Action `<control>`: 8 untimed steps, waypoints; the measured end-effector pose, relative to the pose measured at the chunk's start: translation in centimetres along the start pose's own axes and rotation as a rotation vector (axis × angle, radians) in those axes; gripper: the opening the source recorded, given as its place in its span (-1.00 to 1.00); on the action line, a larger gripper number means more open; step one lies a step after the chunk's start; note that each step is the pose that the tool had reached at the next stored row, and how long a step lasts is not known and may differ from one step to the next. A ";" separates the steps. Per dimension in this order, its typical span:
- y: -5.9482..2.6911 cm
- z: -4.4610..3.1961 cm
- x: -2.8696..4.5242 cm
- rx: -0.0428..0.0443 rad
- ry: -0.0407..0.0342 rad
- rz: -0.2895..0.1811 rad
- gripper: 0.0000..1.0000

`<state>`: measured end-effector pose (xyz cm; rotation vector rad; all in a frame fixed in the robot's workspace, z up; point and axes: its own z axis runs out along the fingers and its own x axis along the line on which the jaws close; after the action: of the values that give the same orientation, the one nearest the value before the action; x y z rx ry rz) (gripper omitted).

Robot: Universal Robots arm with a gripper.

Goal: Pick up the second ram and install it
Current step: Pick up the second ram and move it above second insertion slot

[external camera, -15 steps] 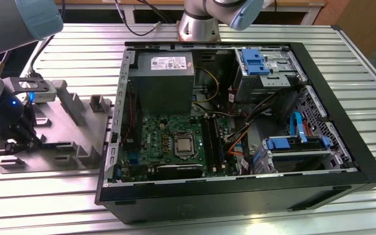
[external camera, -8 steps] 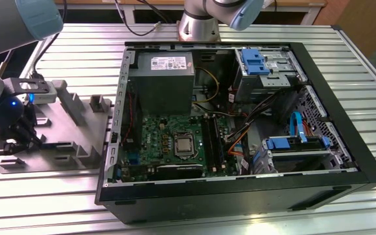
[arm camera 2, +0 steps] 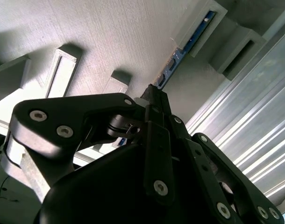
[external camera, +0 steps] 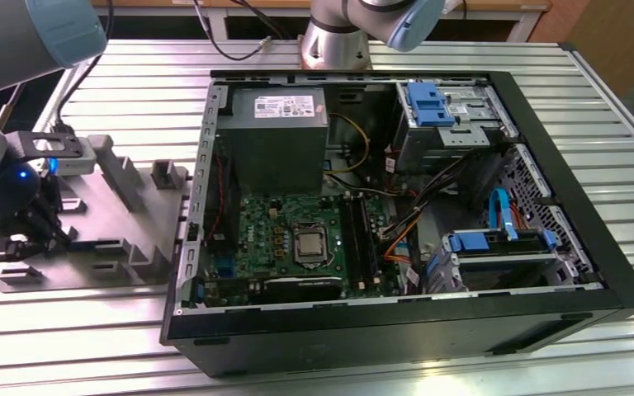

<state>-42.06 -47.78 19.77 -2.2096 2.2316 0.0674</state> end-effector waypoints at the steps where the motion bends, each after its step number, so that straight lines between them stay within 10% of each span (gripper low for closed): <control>1: 0.00 0.00 0.00 0.0000 0.0000 0.001 -0.76; 8: 0.00 -0.05 0.00 0.0005 -0.0005 0.008 -0.76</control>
<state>-42.06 -47.78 19.81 -2.2007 2.2397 0.0674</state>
